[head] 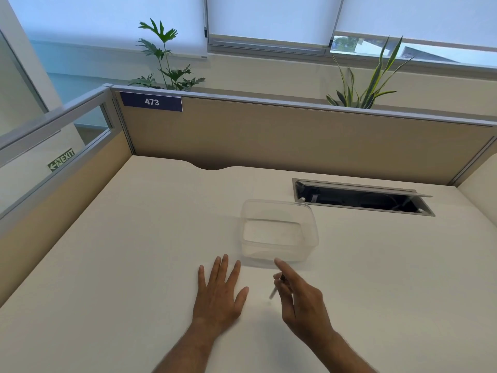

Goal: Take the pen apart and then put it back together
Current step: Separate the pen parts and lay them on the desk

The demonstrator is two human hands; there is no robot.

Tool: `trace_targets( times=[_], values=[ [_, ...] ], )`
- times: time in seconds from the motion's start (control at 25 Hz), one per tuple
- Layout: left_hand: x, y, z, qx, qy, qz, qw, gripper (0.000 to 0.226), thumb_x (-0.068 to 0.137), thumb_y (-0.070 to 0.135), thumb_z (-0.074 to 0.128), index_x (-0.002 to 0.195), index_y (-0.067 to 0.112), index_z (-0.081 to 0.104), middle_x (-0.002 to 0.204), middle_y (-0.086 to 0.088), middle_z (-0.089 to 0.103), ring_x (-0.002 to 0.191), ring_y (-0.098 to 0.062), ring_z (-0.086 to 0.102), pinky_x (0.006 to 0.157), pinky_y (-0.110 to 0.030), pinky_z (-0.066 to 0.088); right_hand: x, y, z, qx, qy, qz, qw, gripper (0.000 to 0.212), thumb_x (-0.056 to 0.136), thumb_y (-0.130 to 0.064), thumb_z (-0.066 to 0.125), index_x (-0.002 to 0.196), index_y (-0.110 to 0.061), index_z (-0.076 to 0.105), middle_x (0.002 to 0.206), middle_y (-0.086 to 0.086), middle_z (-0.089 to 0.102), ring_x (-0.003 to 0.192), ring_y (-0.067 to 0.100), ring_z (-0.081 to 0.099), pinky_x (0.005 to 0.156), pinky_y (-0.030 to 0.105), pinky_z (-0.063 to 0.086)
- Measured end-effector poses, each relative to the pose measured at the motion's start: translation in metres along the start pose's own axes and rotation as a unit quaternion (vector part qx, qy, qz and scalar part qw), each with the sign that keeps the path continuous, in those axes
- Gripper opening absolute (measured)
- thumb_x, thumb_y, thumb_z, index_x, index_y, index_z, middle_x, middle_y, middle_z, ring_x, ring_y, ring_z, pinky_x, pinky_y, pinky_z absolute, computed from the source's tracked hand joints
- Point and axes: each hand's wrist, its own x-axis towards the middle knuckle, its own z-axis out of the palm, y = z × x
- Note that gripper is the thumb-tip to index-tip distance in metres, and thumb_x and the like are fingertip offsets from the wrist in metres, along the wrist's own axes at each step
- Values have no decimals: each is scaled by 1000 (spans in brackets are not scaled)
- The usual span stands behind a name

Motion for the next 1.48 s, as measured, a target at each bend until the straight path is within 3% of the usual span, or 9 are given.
trace_targets(
  times=[0.2, 0.28, 0.4, 0.56, 0.8, 0.92, 1.08, 1.28, 1.48],
  values=[
    [0, 2, -3, 3, 3, -1, 1000, 69, 90, 60, 22, 151, 28, 18, 162, -8, 13, 149, -26, 6, 114, -58, -3, 32, -4, -14, 46, 146, -30, 988, 46, 97, -20, 57, 140, -28, 45, 102, -8, 70, 92, -1, 69, 81, 12, 54],
    [0, 1, -3, 3, 7, 0, 1000, 69, 91, 60, 22, 152, 28, 17, 162, -7, 12, 149, -26, 5, 114, -58, -5, 21, -4, -4, 37, 119, -23, 992, 48, 94, -13, 60, 137, -29, 46, 97, -7, 72, 88, 1, 71, 78, 12, 54],
    [0, 1, -2, -4, 9, 2, 1000, 69, 91, 61, 21, 152, 29, 16, 162, -7, 11, 149, -26, 4, 114, -57, -6, -9, -3, 11, -16, -12, 8, 1000, 68, 83, -3, 62, 134, -43, 38, 85, -5, 74, 73, 11, 73, 64, 15, 54],
    [1, 1, -2, -2, 4, 3, 1000, 69, 91, 61, 21, 152, 29, 14, 162, -6, 8, 149, -25, 1, 114, -58, -6, -5, 9, 9, 16, 6, 20, 1000, 65, 84, 0, 60, 136, -33, 41, 92, -6, 75, 83, 0, 71, 75, 3, 49],
    [-3, 2, -8, -36, 12, 13, 999, 60, 92, 48, 37, 147, 26, 32, 159, -3, 24, 148, -23, 14, 115, -57, -6, -4, 11, 4, 14, 12, 21, 1000, 70, 84, 6, 62, 138, -32, 41, 93, -4, 75, 87, 1, 71, 71, 17, 58],
    [-9, 2, -11, -66, 30, 64, 995, 55, 81, 38, 51, 135, 26, 51, 147, 2, 47, 139, -20, 34, 115, -59, 9, -2, 12, 4, 16, 15, 23, 999, 67, 85, 2, 58, 139, -33, 40, 94, -9, 72, 86, 1, 71, 72, 13, 55],
    [-13, 19, -10, -139, 43, 117, 982, 59, 72, 55, 62, 125, 30, 57, 128, 10, 59, 125, -12, 47, 112, -52, 21, 0, 12, 3, 26, 14, 24, 999, 64, 86, -1, 57, 139, -32, 40, 94, -13, 69, 84, 1, 70, 73, 7, 52],
    [-3, 52, -10, -261, 48, 61, 962, 35, 72, 56, 70, 95, 31, 71, 98, 17, 70, 102, -6, 57, 100, -38, 32, -1, 10, 3, 19, 24, 19, 999, 65, 85, -3, 58, 140, -33, 40, 91, -5, 74, 76, 5, 71, 69, 12, 55],
    [1, 55, -9, -285, 52, 30, 957, 21, 75, 49, 68, 81, 30, 73, 86, 17, 72, 94, -4, 57, 92, -37, 32, -2, 10, 3, 22, 21, 20, 999, 71, 84, -1, 58, 142, -38, 38, 92, -15, 68, 79, 2, 70, 70, 9, 53]
  ],
)
